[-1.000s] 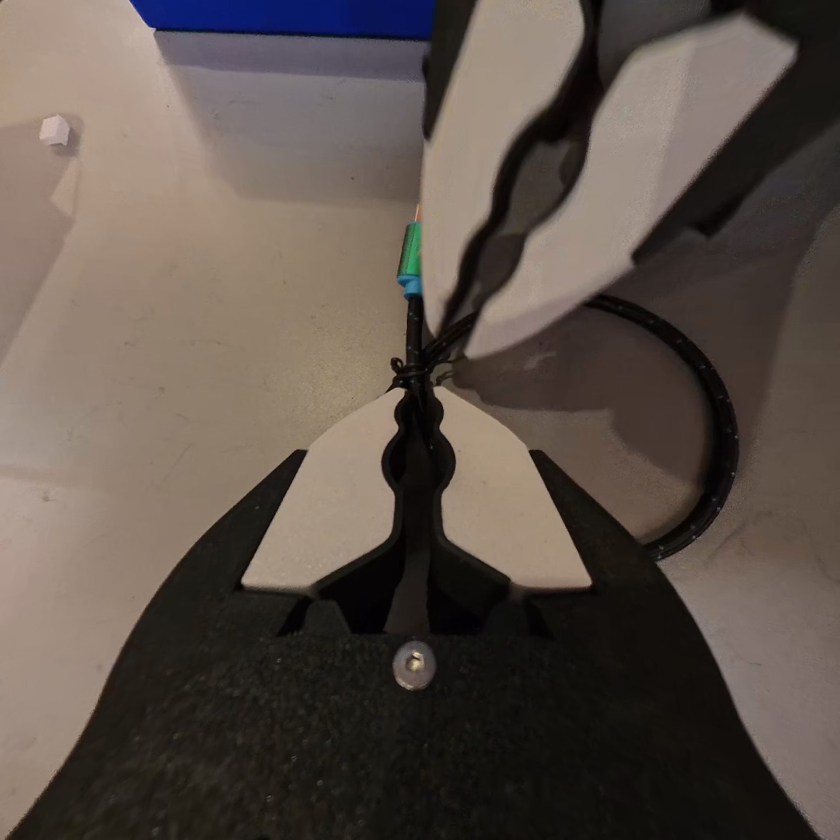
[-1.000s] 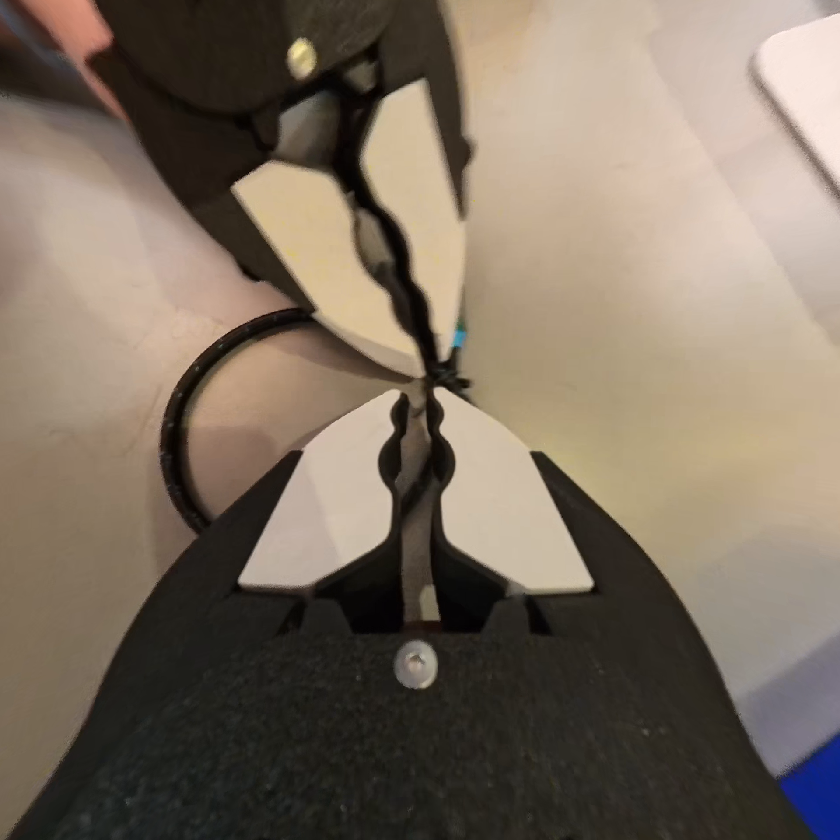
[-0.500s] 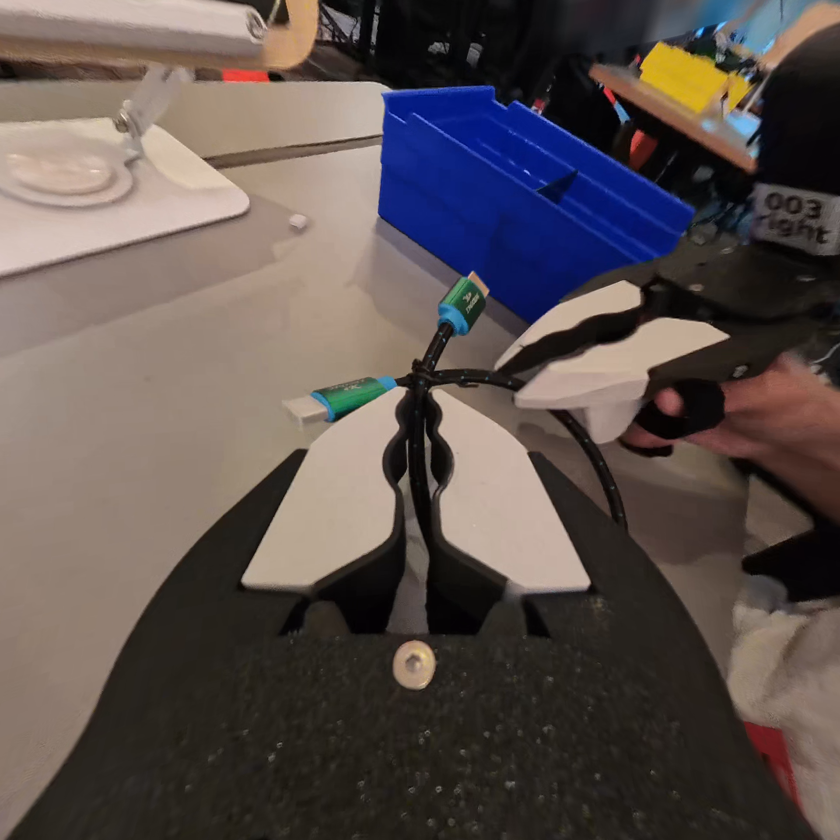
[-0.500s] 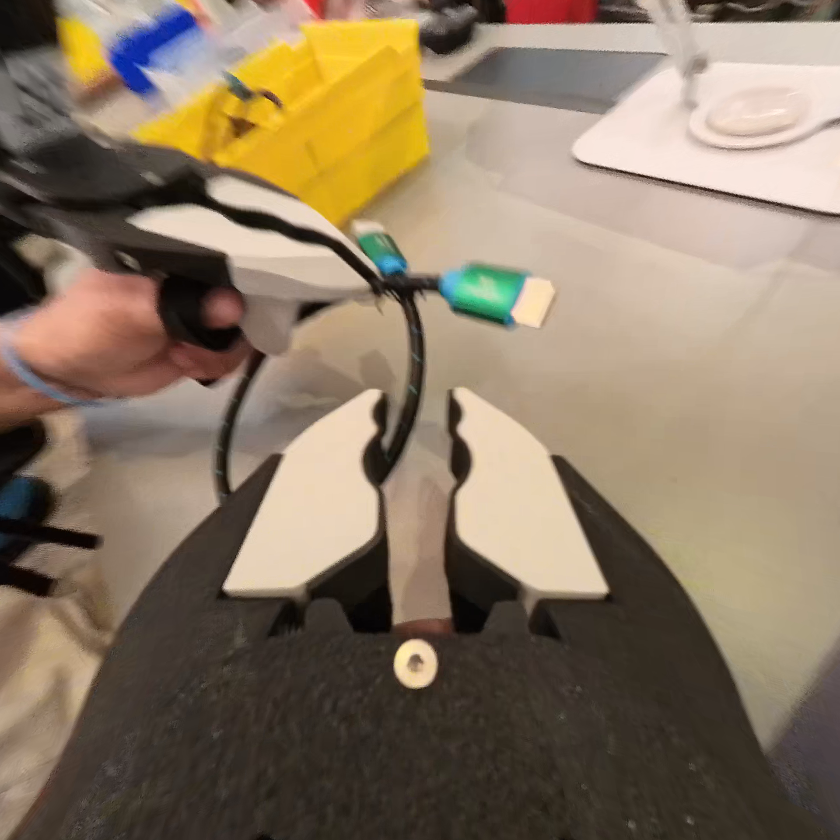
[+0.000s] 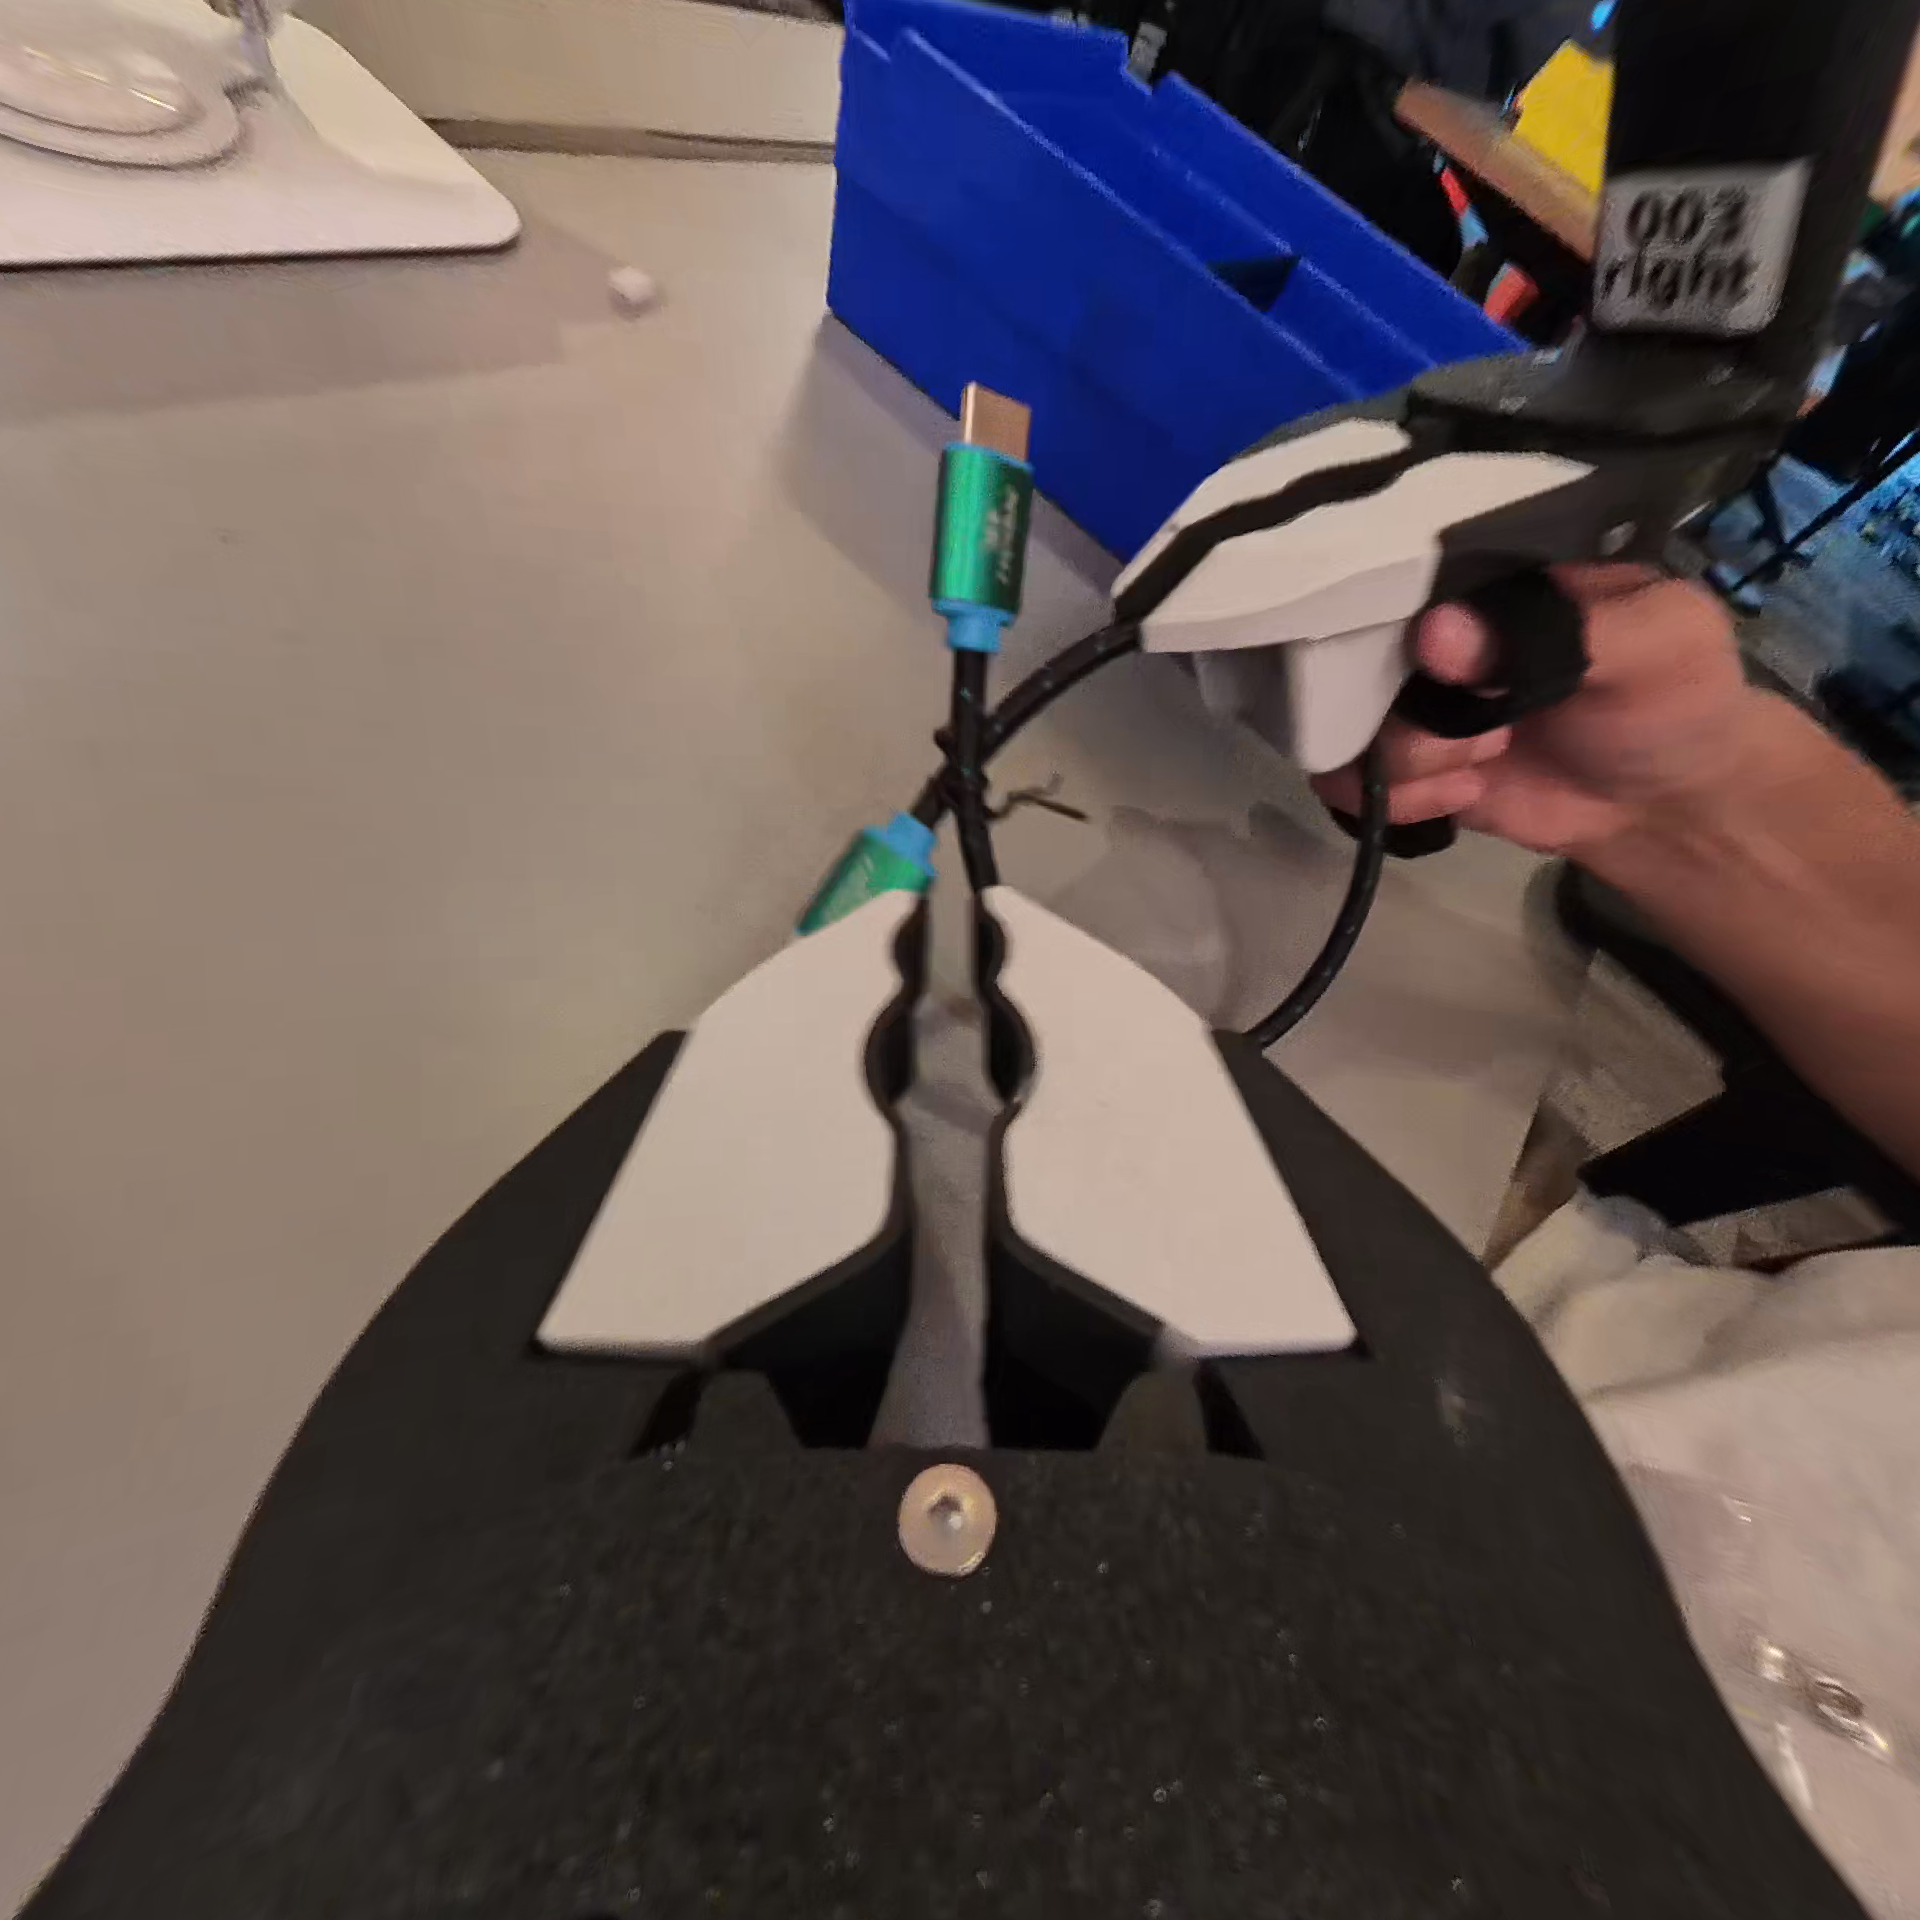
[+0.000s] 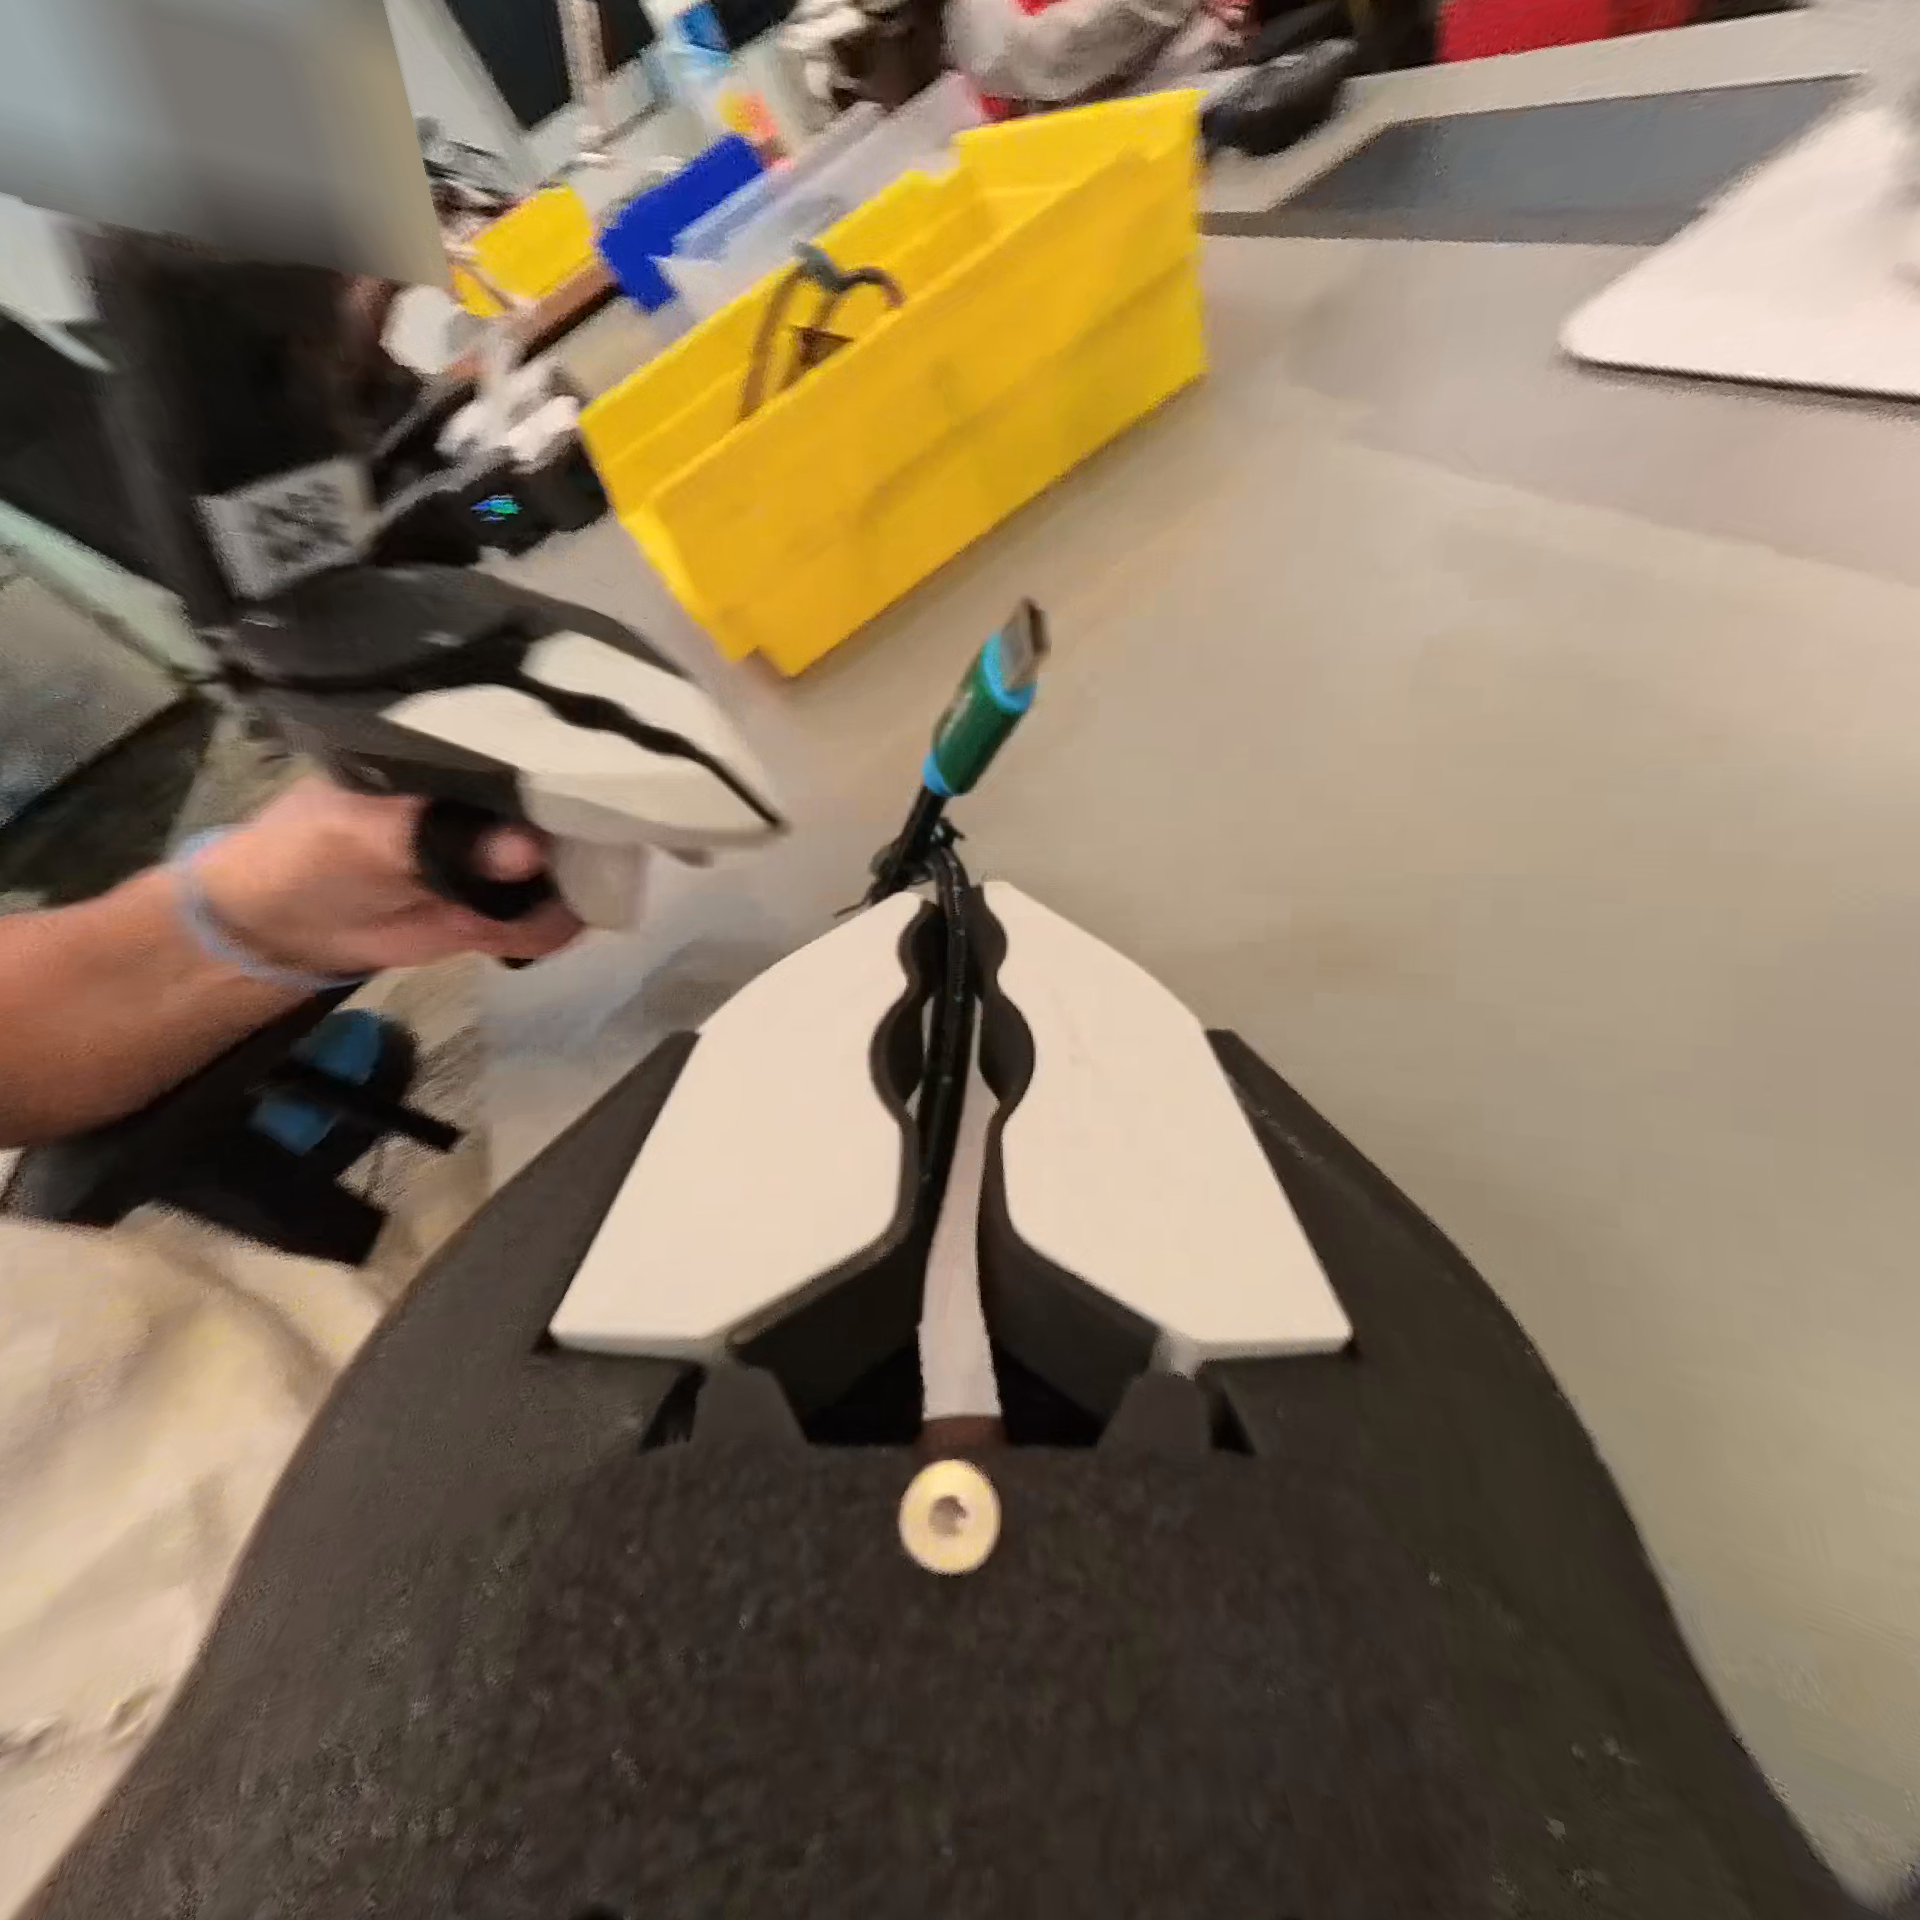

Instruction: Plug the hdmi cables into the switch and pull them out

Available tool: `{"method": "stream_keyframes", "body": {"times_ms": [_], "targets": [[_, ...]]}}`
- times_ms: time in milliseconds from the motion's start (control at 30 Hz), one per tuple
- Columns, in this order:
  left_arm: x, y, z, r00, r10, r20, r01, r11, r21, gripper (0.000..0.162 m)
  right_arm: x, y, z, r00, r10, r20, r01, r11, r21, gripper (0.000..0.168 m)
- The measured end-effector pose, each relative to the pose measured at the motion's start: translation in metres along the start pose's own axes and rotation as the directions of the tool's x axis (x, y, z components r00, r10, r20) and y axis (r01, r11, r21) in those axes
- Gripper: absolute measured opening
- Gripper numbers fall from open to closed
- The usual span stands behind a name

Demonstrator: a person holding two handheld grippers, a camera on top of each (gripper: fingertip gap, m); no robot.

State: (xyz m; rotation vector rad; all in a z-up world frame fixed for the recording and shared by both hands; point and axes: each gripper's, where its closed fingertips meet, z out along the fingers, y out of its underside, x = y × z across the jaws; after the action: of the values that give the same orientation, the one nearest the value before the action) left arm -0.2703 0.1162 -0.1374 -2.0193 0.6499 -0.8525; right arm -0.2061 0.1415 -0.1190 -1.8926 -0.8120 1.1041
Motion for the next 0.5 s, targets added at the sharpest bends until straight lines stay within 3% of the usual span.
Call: {"method": "stream_keyframes", "body": {"times_ms": [33,133,300,333,433,500], "targets": [[-0.001,0.003,0.004,1.0,0.017,-0.001,-0.017,1.0,-0.014,0.027,-0.011,-0.001,0.003,0.999,-0.005,0.053,0.005,1.0,0.0,0.004],[0.002,0.003,0.007,0.998,0.054,-0.04,-0.056,0.998,-0.028,0.048,-0.023,0.006,0.008,0.993,-0.084,0.087,0.089,0.995,-0.053,0.003],[0.02,0.043,0.016,0.969,0.108,-0.221,-0.149,0.972,-0.179,0.03,-0.023,0.001,0.01,0.981,0.0,0.193,0.004,1.0,-0.018,0.0],[0.019,0.05,0.018,0.969,0.097,-0.226,-0.147,0.966,-0.214,0.022,-0.019,-0.001,0.01,0.982,0.013,0.189,-0.01,1.0,-0.017,0.0],[0.011,0.054,0.019,0.975,0.138,-0.174,-0.179,0.953,-0.244,0.022,0.004,0.007,0.012,0.998,-0.031,0.059,0.035,0.997,-0.065,0.005],[0.011,0.055,0.013,0.97,0.167,-0.178,-0.212,0.939,-0.27,0.024,-0.002,0.016,0.014,0.992,-0.105,0.069,0.112,0.987,-0.115,0.009]]}}
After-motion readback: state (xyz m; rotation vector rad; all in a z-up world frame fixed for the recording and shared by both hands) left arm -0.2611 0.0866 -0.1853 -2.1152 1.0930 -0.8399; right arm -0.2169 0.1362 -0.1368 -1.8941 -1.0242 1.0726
